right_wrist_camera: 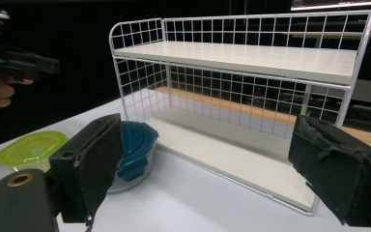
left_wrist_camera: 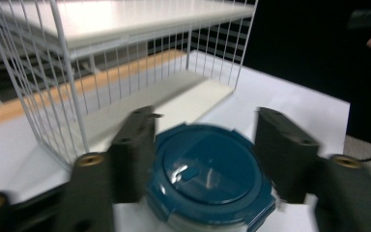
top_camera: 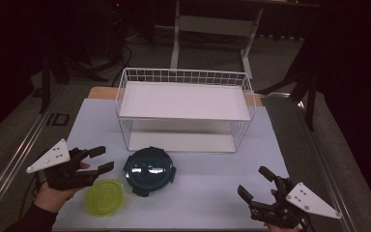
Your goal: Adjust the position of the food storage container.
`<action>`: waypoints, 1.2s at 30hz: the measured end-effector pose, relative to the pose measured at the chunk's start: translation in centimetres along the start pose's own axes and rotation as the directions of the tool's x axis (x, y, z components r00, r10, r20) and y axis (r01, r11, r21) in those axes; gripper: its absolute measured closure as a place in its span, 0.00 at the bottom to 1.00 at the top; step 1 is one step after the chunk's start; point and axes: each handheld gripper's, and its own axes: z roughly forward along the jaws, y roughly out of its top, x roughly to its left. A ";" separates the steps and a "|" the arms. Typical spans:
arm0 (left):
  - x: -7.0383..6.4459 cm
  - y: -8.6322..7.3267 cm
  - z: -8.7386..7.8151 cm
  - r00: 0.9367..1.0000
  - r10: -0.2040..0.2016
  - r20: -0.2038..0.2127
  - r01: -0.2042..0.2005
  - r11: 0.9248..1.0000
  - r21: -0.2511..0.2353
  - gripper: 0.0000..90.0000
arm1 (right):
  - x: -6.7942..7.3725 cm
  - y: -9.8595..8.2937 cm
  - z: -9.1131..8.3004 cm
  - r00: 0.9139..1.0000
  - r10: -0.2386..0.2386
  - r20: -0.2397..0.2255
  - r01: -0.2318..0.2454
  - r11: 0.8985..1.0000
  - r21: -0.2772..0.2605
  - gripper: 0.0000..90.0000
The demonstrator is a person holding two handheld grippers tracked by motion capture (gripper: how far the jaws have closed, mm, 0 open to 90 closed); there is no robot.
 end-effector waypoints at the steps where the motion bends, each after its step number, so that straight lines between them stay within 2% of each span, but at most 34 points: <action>1: 0.3 -0.1 0.2 1.000 -0.003 -0.002 0.003 1.000 0.008 0.56 | 0.0 0.0 0.0 1.000 0.000 -0.003 0.000 1.000 0.000 0.13; 4: 1.2 -0.7 0.9 1.000 -0.013 -0.016 0.014 0.998 0.058 0.70 | 0.1 -0.1 0.1 1.000 -0.004 -0.005 0.004 1.000 -0.002 0.13; 6: 1.6 -1.2 1.5 0.999 -0.001 -0.043 0.006 0.994 0.108 0.77 | 0.2 -0.2 0.2 1.000 -0.003 -0.011 0.003 1.000 0.003 0.13; 7: 1.9 -1.5 1.8 0.999 -0.003 -0.042 0.009 0.991 0.135 0.80 | 0.2 -0.2 0.2 1.000 -0.004 -0.011 0.004 1.000 0.004 0.13; 9: 2.1 -2.1 2.4 0.998 0.007 -0.065 0.005 0.984 0.175 0.84 | 0.2 -0.3 0.3 1.000 0.001 -0.018 0.000 1.000 0.005 0.13; 12: 2.5 -2.8 3.2 0.998 0.033 -0.060 -0.018 0.972 0.235 0.97 | 0.2 -0.4 0.3 1.000 0.003 -0.021 -0.003 1.000 0.009 0.13; 13: 2.7 -3.0 3.4 0.998 0.039 -0.054 -0.024 0.968 0.248 0.98 | 0.2 -0.4 0.4 1.000 0.004 -0.021 -0.004 1.000 0.009 0.13; 16: 3.0 -3.7 4.1 0.997 0.064 -0.042 -0.048 0.955 0.293 0.99 | 0.2 -0.5 0.4 1.000 0.006 -0.026 -0.006 1.000 0.012 0.13; 17: 3.0 -3.7 4.1 0.997 0.064 -0.042 -0.048 0.955 0.293 0.99 | 0.2 -0.5 0.4 1.000 0.006 -0.026 -0.006 1.000 0.012 0.13; 18: 3.1 -3.8 4.4 0.997 0.070 -0.033 -0.056 0.947 0.316 0.99 | 0.2 -0.5 0.5 1.000 0.009 -0.028 -0.009 1.000 0.012 0.13; 20: 3.1 -3.9 4.7 0.996 0.083 -0.022 -0.071 0.941 0.330 0.99 | 0.2 -0.5 0.5 0.999 0.011 -0.030 -0.011 1.000 0.014 0.13; 24: 3.3 -4.0 5.5 0.995 0.096 0.006 -0.091 0.923 0.373 0.99 | 0.1 -0.6 0.6 0.999 0.015 -0.034 -0.015 1.000 0.019 0.13; 26: 3.3 -4.1 6.0 0.994 0.112 0.014 -0.108 0.911 0.399 0.99 | 0.1 -0.6 0.6 0.999 0.020 -0.036 -0.020 1.000 0.017 0.13; 31: 3.3 -4.1 7.0 0.993 0.117 0.033 -0.119 0.894 0.432 0.99 | 0.1 -0.6 0.5 0.999 0.022 -0.039 -0.021 1.000 0.017 0.13; 32: 3.2 -4.1 7.2 0.991 0.123 0.044 -0.130 0.887 0.443 0.99 | 0.0 -0.6 0.5 0.999 0.021 -0.039 -0.020 1.000 0.018 0.13; 35: 3.0 -4.1 7.6 0.987 0.157 0.042 -0.158 0.867 0.472 0.99 | 0.0 -0.6 0.5 0.999 0.024 -0.041 -0.023 1.000 0.018 0.13; 36: 2.9 -4.1 7.7 0.985 0.168 0.039 -0.166 0.864 0.475 0.99 | 0.0 -0.6 0.5 0.999 0.024 -0.041 -0.023 1.000 0.017 0.13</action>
